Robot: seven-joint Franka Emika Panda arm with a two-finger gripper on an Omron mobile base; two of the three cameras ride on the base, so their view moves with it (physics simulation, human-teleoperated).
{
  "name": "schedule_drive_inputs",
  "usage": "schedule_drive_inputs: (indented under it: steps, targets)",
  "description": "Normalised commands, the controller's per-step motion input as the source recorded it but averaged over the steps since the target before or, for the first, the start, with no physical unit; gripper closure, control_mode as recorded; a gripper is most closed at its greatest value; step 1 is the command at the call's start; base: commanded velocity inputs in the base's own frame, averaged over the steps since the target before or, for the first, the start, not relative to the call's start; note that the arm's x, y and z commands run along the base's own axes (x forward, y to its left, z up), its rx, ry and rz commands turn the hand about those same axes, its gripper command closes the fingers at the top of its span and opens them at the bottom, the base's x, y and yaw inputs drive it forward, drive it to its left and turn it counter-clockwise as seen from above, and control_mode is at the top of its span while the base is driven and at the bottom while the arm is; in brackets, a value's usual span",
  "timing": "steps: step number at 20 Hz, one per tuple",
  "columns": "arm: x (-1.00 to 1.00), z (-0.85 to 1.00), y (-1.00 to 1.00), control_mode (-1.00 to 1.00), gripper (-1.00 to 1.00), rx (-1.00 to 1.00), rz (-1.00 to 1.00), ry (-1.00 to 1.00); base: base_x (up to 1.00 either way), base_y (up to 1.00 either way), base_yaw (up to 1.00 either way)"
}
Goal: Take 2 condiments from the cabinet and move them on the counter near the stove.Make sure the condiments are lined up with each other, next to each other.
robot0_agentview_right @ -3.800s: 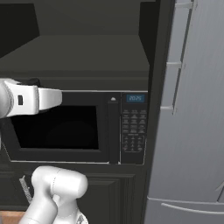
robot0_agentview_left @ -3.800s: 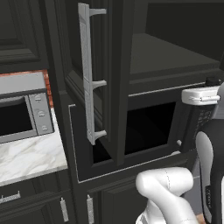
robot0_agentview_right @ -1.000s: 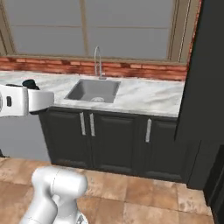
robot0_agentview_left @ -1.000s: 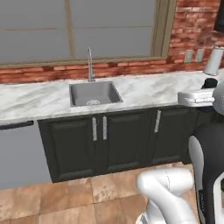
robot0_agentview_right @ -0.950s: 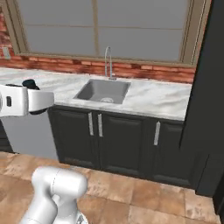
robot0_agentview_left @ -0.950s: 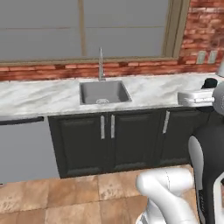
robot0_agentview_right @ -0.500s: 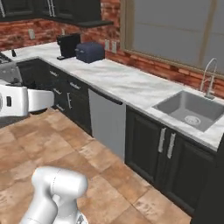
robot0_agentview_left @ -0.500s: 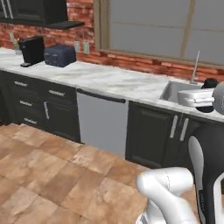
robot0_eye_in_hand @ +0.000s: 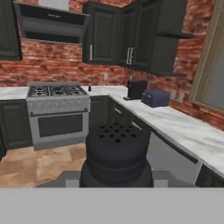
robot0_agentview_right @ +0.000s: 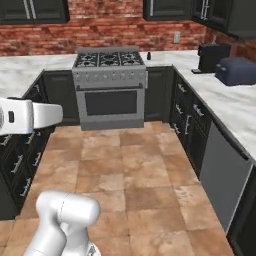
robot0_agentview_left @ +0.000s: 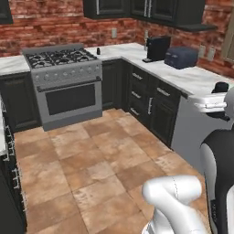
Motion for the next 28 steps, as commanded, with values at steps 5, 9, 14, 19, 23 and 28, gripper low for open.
schedule_drive_inputs:
  steps: [5,9,14,19,23,28]
  targets:
    - [0.0,0.0,0.0,1.0,1.0,0.0,0.0,0.0,0.57,0.0,0.4]
    - [0.0,0.0,0.0,1.0,1.0,0.0,0.0,0.0,0.03,-0.01,0.0]
    - [0.0,0.0,0.0,1.0,1.0,0.0,0.0,0.0,0.48,-0.43,0.0]
    - [0.0,0.0,0.0,1.0,1.0,0.0,0.0,0.0,0.98,-0.24,0.05]
    - [0.0,0.0,0.0,1.0,1.0,0.0,0.0,0.0,1.0,-0.19,0.23]
    - [0.0,0.0,0.0,1.0,1.0,0.0,0.0,0.0,1.0,-0.4,0.19]
